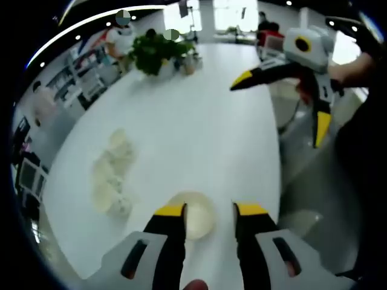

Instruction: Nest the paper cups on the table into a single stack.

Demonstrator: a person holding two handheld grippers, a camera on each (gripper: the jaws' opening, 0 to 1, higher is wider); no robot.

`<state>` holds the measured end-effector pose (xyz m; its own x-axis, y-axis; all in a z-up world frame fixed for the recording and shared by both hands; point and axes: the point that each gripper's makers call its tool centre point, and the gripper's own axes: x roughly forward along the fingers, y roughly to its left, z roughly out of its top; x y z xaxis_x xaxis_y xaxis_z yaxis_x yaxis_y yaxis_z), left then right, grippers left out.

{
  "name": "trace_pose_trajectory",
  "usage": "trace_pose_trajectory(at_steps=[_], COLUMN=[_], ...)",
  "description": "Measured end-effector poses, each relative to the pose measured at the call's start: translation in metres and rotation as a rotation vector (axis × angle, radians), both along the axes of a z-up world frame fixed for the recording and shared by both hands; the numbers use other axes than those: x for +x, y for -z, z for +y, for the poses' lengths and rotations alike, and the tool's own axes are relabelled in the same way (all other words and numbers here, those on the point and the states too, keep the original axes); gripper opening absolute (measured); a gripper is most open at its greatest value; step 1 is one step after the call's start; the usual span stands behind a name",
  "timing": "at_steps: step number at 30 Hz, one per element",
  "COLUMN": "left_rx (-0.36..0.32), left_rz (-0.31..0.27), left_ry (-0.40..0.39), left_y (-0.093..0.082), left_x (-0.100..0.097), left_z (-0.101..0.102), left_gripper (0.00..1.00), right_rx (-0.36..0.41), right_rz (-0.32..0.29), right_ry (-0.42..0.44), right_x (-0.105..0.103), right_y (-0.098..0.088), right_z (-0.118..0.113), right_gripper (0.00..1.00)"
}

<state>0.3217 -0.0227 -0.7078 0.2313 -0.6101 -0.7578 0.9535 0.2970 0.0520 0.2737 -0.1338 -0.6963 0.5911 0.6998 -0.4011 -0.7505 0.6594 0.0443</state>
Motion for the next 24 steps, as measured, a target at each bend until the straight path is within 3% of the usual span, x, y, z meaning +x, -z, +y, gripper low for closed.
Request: trace_pose_trajectory(at_steps=[2, 8, 14, 16, 24], left_rx=[-0.047, -0.106, -0.115, -0.147, -0.237], left_rz=[0.009, -0.011, -0.047, -0.071, -0.101], left_ry=[-0.038, -0.115, -0.129, -0.159, -0.280], left_y=[-0.006, -0.016, -0.021, -0.027, -0.035], left_x=[-0.002, -0.002, -0.012, -0.011, -0.007], left_z=[0.001, 0.014, 0.028, 0.032, 0.052], left_gripper=[0.32, 0.41, 0.41, 0.42, 0.55], right_rx=[0.001, 0.045, 0.074, 0.083, 0.093], right_rz=[-0.001, 0.015, 0.024, 0.032, 0.030], right_ry=[0.003, 0.046, 0.073, 0.078, 0.104], right_x=[0.002, 0.010, 0.018, 0.021, 0.033], right_y=[-0.002, -0.007, -0.014, -0.016, -0.029], right_z=[0.001, -0.002, -0.004, -0.006, -0.013], right_gripper=[0.99, 0.99, 0.99, 0.99, 0.99])
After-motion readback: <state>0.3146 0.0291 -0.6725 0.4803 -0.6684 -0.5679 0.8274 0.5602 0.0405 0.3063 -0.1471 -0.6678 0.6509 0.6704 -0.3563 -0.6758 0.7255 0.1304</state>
